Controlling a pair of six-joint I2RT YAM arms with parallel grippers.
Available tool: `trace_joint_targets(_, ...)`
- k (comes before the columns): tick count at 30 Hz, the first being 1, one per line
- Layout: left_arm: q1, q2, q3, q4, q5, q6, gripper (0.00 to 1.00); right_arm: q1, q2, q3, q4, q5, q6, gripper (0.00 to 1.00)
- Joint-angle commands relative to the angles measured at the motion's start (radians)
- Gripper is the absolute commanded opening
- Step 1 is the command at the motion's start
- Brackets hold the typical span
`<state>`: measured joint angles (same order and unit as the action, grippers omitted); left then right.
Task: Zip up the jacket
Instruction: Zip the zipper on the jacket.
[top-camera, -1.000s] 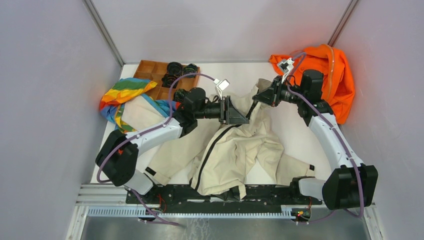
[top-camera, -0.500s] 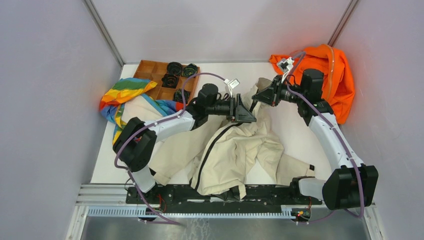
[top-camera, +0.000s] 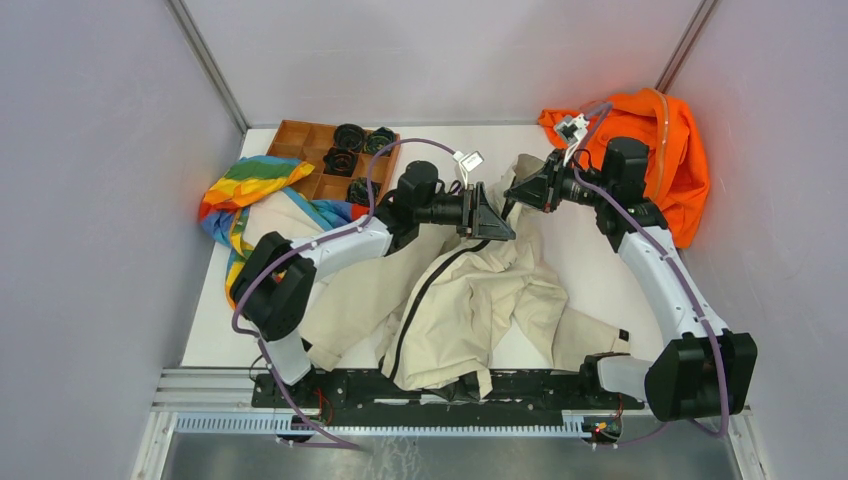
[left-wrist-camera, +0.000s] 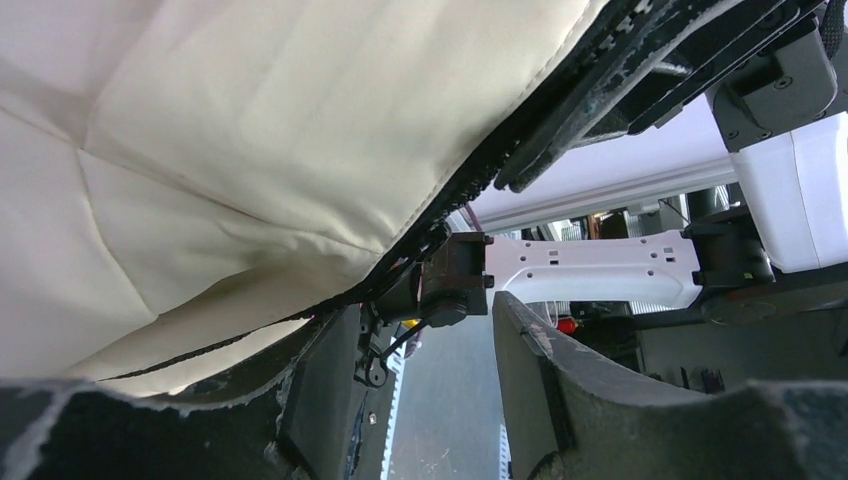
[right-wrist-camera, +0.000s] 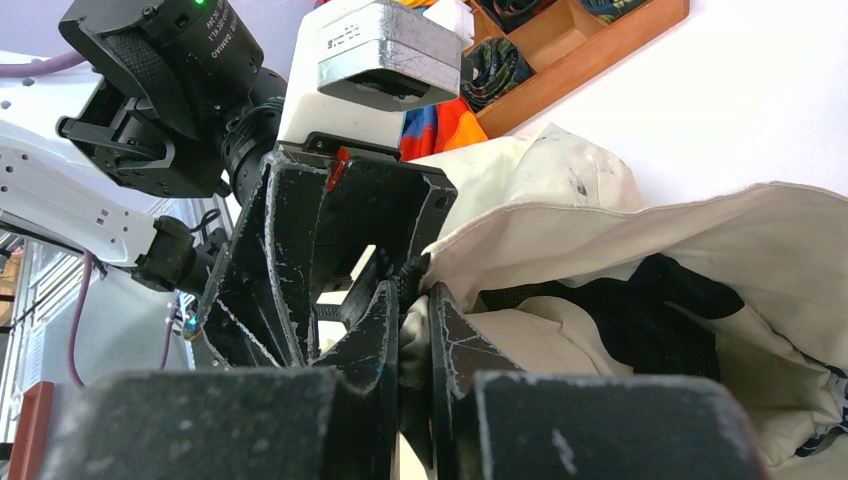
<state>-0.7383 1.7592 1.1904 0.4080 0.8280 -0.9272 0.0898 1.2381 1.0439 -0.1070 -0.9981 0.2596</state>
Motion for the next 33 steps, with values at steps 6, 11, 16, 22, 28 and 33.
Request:
trace_joint_targets(6, 0.023, -0.127, -0.074, -0.1, -0.042, 0.131, 0.65, 0.008, -0.028, 0.062, 0.025, -0.042, -0.024, 0.0)
trace_joint_targets(11, 0.025, -0.121, -0.077, -0.122, -0.04, 0.133, 0.68, 0.008, -0.02, 0.069, 0.038, -0.049, -0.01, 0.0)
trace_joint_targets(16, 0.022, -0.072, -0.061, 0.001, -0.023, 0.054, 0.71, 0.011, -0.025, 0.066, 0.072, -0.062, 0.024, 0.0)
trace_joint_targets(22, 0.016, -0.016, -0.009, 0.054, -0.028, 0.052, 0.72, 0.016, -0.037, 0.046, 0.161, -0.082, 0.111, 0.0)
trace_joint_targets(28, 0.012, -0.006, -0.017, 0.194, -0.043, 0.068, 0.73, 0.019, -0.043, 0.04, 0.169, -0.09, 0.119, 0.0)
trace_joint_targets(33, 0.014, -0.015, -0.025, 0.33, -0.037, 0.04, 0.73, 0.021, -0.044, 0.041, 0.164, -0.091, 0.111, 0.0)
